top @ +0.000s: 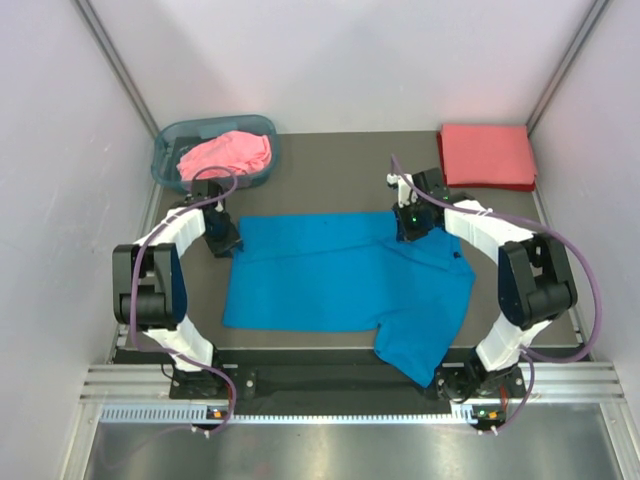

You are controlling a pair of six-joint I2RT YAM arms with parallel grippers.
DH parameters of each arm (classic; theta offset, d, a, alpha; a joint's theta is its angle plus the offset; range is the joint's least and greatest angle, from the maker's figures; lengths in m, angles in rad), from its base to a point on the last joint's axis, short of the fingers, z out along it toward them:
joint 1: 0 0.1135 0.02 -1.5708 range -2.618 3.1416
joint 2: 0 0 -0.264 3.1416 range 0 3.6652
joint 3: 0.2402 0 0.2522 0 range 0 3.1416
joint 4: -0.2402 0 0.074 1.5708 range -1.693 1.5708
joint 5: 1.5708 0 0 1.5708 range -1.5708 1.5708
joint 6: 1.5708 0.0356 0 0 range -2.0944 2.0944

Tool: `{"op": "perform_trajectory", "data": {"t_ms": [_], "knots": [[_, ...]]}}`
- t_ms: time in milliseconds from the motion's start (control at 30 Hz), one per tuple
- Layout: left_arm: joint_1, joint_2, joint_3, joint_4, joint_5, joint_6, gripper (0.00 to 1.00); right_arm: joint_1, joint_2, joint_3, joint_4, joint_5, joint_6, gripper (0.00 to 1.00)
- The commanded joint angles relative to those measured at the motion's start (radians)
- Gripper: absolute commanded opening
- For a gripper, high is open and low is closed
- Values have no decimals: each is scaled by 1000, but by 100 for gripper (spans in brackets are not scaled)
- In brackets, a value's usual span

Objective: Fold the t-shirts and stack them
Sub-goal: Fold the tshirt

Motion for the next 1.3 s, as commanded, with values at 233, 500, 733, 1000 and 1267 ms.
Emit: {"op": "perform_trajectory", "data": {"t_ms": [233,500,733,1000,1267], "knots": [[-1,-10,-52,88,36,-60,37,16,-61,-2,24,1,7,0],[-1,31,-31,96,34,-74,33,17,-63,10,16,5,5,0],[-2,39,-20,97,25,-74,17,16,-86,15,4,14,7,0],[-1,63,110,35,-50,-48,0,17,-99,63,-89,71,18,0],[-2,98,190,-7,-127,-20,0,28,-133,106,-220,140,15,0]]}}
